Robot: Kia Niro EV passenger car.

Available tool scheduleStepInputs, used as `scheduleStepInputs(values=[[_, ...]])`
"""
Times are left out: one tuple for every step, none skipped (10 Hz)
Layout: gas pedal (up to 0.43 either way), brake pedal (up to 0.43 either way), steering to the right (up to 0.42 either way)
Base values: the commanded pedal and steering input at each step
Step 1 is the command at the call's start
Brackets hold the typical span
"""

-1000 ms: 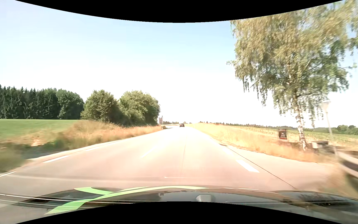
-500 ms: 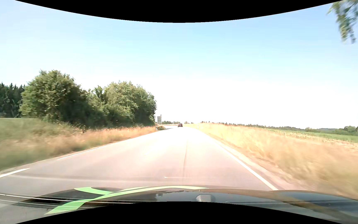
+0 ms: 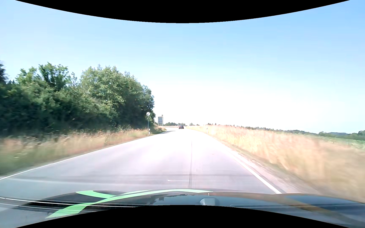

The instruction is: Follow the waypoints while adhering to traffic rules and regulations

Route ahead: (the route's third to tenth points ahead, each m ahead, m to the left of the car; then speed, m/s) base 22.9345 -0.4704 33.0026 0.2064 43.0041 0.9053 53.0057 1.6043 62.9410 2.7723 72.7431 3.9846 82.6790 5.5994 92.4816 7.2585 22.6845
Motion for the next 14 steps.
scheduleStepInputs(values=[[0.268, 0.000, -0.009], [0.280, 0.000, -0.009], [0.287, 0.000, -0.009], [0.287, 0.000, -0.009], [0.299, 0.000, -0.009], [0.311, 0.000, -0.009], [0.319, 0.000, -0.010], [0.331, 0.000, -0.012], [0.331, 0.000, -0.012], [0.331, 0.000, -0.014], [0.319, 0.000, -0.014], [0.311, 0.000, -0.015], [0.311, 0.000, -0.016], [0.319, 0.000, -0.016]])
